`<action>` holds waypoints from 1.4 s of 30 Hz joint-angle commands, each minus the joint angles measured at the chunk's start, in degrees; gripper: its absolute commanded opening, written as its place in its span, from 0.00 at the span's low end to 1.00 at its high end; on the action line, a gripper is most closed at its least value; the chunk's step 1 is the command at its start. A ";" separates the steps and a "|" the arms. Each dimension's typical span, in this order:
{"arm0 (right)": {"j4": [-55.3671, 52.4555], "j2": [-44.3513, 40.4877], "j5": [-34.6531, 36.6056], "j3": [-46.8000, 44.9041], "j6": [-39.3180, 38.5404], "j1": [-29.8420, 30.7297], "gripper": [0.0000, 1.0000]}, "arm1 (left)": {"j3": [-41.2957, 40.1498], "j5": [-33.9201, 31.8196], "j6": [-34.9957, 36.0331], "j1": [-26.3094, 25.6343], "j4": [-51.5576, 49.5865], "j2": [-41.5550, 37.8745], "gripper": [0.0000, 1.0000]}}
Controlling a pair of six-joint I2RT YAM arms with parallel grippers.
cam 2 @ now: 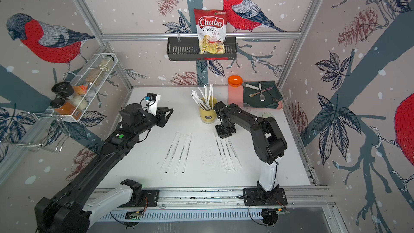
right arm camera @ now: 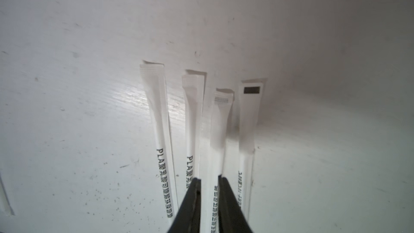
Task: Take the straws out of the storage container
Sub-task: Place the straw at the center of the board, then pick up the straw from the container.
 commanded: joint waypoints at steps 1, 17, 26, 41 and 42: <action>-0.38 -3.41 1.82 0.49 1.53 0.06 0.20 | 0.32 -0.81 1.02 -0.14 0.35 0.20 0.37; 20.80 -34.80 3.02 -12.96 5.66 -7.94 0.19 | 1.44 -3.51 -12.63 -12.91 22.24 16.80 0.34; 21.23 -39.38 1.38 -16.42 3.64 -10.43 0.20 | 13.52 -5.61 -17.83 -13.01 18.24 31.16 0.31; 22.57 -42.18 0.30 -19.17 3.54 -11.19 0.20 | 16.96 -11.54 -19.06 -12.93 14.98 35.91 0.27; 22.66 -42.18 0.30 -19.24 3.65 -11.21 0.20 | 17.43 -11.46 -18.89 -12.93 14.63 36.32 0.27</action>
